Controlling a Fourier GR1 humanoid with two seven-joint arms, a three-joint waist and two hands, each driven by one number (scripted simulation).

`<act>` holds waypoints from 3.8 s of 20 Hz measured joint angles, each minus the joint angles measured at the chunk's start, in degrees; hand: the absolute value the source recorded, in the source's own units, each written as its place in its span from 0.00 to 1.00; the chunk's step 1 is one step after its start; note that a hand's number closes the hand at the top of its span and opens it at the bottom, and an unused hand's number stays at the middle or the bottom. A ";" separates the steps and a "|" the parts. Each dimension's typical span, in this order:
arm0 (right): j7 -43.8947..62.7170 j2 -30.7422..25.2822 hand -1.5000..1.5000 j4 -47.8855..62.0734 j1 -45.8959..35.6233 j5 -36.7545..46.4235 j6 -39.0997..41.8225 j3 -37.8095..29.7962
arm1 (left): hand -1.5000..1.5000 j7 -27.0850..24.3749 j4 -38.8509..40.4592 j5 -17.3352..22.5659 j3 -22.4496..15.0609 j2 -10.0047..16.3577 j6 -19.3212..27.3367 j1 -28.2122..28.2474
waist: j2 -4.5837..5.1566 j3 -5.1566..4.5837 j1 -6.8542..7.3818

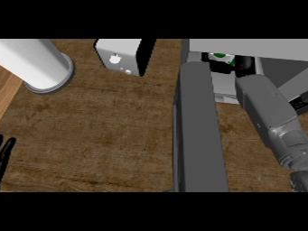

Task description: Pick up the milk, place it into the microwave and close the microwave

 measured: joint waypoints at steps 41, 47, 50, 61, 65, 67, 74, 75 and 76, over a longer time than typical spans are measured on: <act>3.92 -1.45 0.00 7.60 -2.83 1.80 -11.44 -2.21 | 0.00 1.74 1.37 -12.04 -8.50 -1.30 2.60 -6.86 | 1.49 0.20 2.59; 2.46 -2.20 0.00 7.49 -1.17 1.42 -9.10 -2.71 | 0.00 1.58 1.31 -14.07 -10.98 -2.40 3.28 -6.69 | 1.13 0.20 1.96; 1.92 -2.43 0.00 7.43 -0.76 1.27 -7.10 -2.88 | 0.00 1.75 0.83 -14.61 -12.40 -2.64 4.09 -6.69 | 0.90 0.20 1.72; -2.64 -1.40 0.00 6.68 3.46 -0.67 -2.33 -4.95 | 0.00 1.61 2.40 -16.46 -15.52 -2.78 5.95 -7.05 | -0.03 0.13 -0.33; -5.46 -0.33 0.00 6.44 6.06 -1.29 1.19 -5.49 | 0.00 1.64 4.80 -16.85 -16.53 -2.72 5.81 -8.07 | -0.42 0.09 -1.42; -6.40 0.19 0.00 6.34 6.94 -1.68 3.37 -5.80 | 0.00 2.06 5.57 -16.67 -17.18 -2.65 5.62 -8.57 | -0.64 0.07 -1.85; -10.08 2.12 0.00 5.47 11.10 -2.92 10.19 -6.55 | 0.00 1.53 10.89 -17.98 -19.01 -1.76 3.54 -11.89 | -1.54 -0.03 -3.79; -10.86 2.28 0.00 5.32 12.04 -2.99 10.92 -6.56 | 1.00 1.99 11.34 -18.64 -19.98 -1.81 3.35 -12.44 | -1.63 -0.03 -3.99; -11.65 2.88 0.00 5.04 12.77 -3.03 10.99 -6.53 | 1.00 2.63 11.77 -18.05 -19.88 -1.20 2.42 -13.24 | -1.72 -0.04 -4.20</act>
